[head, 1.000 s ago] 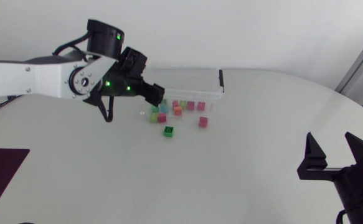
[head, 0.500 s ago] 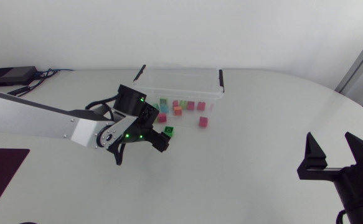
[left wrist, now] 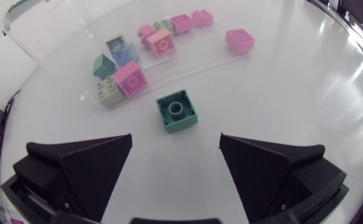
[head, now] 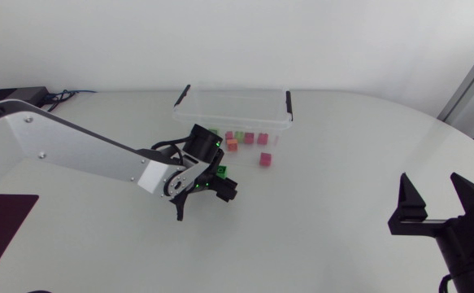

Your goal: Pick up the duplo bricks and place them in the container

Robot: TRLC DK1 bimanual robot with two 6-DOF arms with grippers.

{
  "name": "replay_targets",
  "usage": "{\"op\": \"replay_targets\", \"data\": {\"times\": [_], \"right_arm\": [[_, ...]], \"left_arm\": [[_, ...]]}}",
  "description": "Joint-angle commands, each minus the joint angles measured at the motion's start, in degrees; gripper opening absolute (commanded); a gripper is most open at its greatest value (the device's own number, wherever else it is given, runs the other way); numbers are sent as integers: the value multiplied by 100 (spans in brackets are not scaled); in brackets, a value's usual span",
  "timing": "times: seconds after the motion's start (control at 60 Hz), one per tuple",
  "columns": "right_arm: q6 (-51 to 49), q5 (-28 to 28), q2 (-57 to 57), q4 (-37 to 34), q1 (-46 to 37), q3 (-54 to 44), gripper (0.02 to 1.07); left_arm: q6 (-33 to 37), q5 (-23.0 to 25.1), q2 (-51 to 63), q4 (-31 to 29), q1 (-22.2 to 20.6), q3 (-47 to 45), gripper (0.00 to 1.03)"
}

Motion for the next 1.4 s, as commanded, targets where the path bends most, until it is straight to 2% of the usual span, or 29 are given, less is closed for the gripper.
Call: {"op": "replay_targets", "data": {"times": [0.0, 0.2, 0.433, 0.5, 0.7, 0.767, 0.783, 0.8, 0.867, 0.883, 0.933, 1.217, 1.383], "right_arm": [[115, 7, -38, -39, 31, -117, 102], [115, 7, -38, -39, 31, -117, 102], [115, 7, -38, -39, 31, -117, 102], [115, 7, -38, -39, 31, -117, 102], [115, 7, -38, -39, 31, -117, 102], [115, 7, -38, -39, 31, -117, 102], [115, 7, -38, -39, 31, -117, 102], [115, 7, -38, -39, 31, -117, 102], [115, 7, -38, -39, 31, -117, 102], [115, 7, -38, -39, 31, -117, 102], [115, 7, -38, -39, 31, -117, 102], [115, 7, -38, -39, 31, -117, 102], [115, 7, -38, -39, 31, -117, 102]], "left_arm": [[-438, -125, 150, -44, -9, 216, 98], [-1133, -64, 290, -149, 202, 462, 98], [-1344, -28, 651, -439, 263, 849, 98], [-1484, 209, 712, -668, 351, 972, 97], [-1572, 613, 967, -756, 527, 1191, 94], [-1590, 622, 1037, -747, 527, 1218, 88], [-1599, 631, 1055, -747, 527, 1235, 83], [-1599, 657, 1090, -747, 509, 1235, 73], [-1599, 666, 1099, -720, 474, 1218, 59], [-1599, 666, 1099, -676, 457, 1191, 52], [-1599, 666, 1090, -615, 430, 1147, 42], [-1563, 657, 932, -764, 334, 936, 36], [-1555, 648, 308, -1063, 298, 550, 32]]}}
